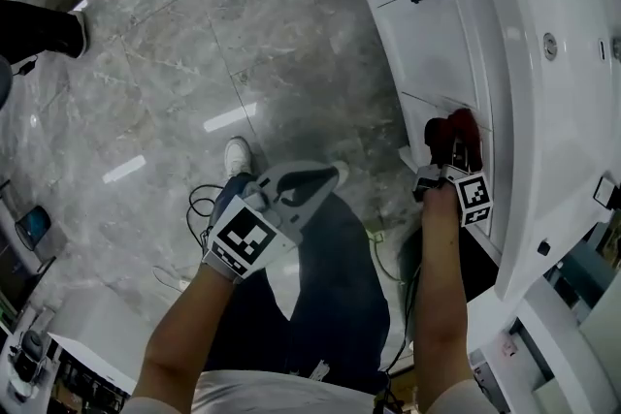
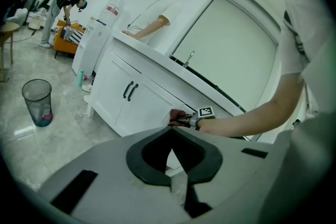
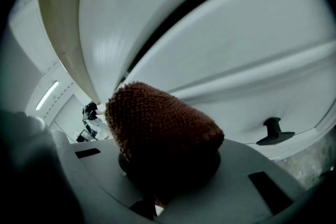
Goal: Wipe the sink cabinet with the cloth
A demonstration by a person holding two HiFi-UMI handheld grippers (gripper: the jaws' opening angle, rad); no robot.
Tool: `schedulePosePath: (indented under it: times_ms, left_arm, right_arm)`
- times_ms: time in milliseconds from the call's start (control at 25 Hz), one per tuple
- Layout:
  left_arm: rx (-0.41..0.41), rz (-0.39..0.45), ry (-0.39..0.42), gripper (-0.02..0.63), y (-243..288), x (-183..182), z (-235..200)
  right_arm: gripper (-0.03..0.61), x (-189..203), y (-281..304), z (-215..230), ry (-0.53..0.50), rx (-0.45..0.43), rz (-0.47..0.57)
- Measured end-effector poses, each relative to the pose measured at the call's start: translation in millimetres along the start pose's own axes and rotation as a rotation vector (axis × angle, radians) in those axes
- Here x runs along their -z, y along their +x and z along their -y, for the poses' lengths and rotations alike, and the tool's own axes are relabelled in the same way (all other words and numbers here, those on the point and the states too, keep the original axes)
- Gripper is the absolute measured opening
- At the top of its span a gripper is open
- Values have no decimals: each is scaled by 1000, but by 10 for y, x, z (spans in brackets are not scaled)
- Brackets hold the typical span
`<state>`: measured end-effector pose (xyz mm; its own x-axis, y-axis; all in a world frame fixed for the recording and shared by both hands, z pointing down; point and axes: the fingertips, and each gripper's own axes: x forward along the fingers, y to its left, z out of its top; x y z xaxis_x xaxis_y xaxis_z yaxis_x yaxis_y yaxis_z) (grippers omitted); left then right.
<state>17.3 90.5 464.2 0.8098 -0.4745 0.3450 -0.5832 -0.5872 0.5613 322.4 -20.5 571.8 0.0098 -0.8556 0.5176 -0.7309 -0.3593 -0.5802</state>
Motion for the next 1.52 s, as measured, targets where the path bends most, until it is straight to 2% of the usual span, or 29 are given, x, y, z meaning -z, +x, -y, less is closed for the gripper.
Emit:
schedulePosePath:
  times_ms: [400, 560, 920, 1160, 1320, 1520]
  left_arm:
    - [-95, 35, -38, 12, -58, 36, -341]
    - [-111, 25, -36, 11, -76, 53, -384]
    - [-112, -5, -47, 11, 13, 195, -321]
    - [-104, -16, -26, 12, 70, 192, -275]
    - [-82, -24, -49, 12, 97, 189, -208]
    - [-47, -54, -5, 11, 177, 220, -108]
  right_arm:
    - [48, 414, 358, 365, 7, 51, -47]
    - [48, 546, 462, 483, 13, 64, -63]
    - [48, 746, 592, 688, 71, 57, -69]
    - [48, 767, 546, 767, 46, 44, -72]
    - [48, 763, 413, 920, 40, 62, -57]
    - [48, 739, 191, 1145, 41, 85, -54]
